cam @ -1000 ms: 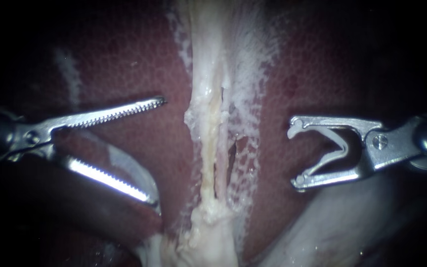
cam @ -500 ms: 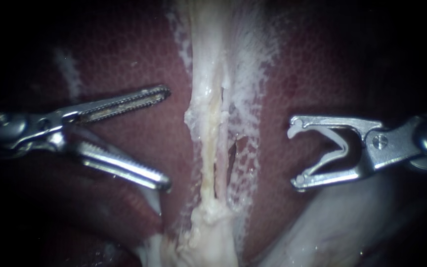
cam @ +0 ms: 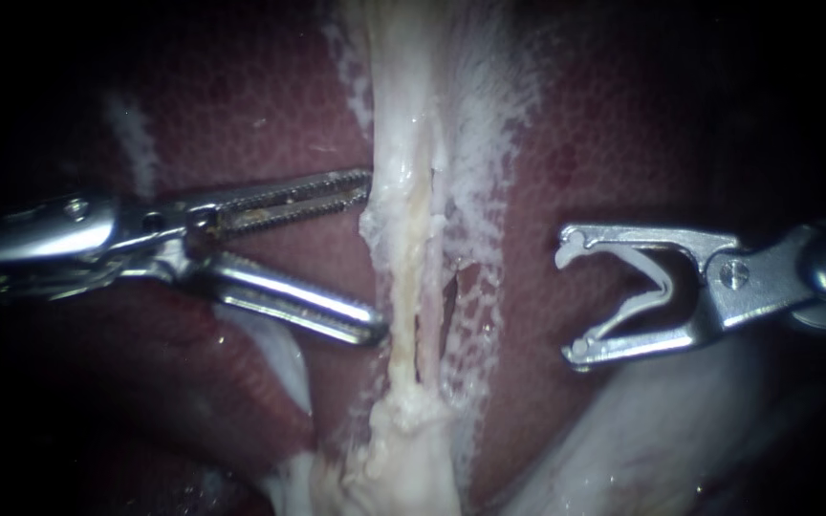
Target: Grabbing gallbladder
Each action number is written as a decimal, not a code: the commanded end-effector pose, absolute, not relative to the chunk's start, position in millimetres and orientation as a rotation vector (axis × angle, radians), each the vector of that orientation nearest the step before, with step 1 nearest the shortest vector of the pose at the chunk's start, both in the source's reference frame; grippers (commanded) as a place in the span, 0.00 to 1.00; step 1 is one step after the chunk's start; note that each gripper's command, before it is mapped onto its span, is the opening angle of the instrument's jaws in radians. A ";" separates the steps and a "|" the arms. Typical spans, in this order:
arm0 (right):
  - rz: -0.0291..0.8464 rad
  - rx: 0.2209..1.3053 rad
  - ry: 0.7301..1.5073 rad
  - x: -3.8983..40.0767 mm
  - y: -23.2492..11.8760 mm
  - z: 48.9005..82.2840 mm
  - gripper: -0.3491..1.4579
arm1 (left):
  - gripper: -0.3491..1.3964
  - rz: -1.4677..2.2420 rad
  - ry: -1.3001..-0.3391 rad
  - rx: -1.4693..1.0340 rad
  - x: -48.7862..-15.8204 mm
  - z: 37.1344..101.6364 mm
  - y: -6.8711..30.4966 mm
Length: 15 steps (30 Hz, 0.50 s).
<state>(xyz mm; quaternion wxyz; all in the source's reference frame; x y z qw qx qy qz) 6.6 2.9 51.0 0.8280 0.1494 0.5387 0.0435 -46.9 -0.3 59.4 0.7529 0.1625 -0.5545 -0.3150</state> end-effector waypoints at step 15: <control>0.093 0.317 1.144 6.6 2.9 51.0 0.52 | 0.25 -0.720 -1.159 0.390 -46.7 60.6 -0.3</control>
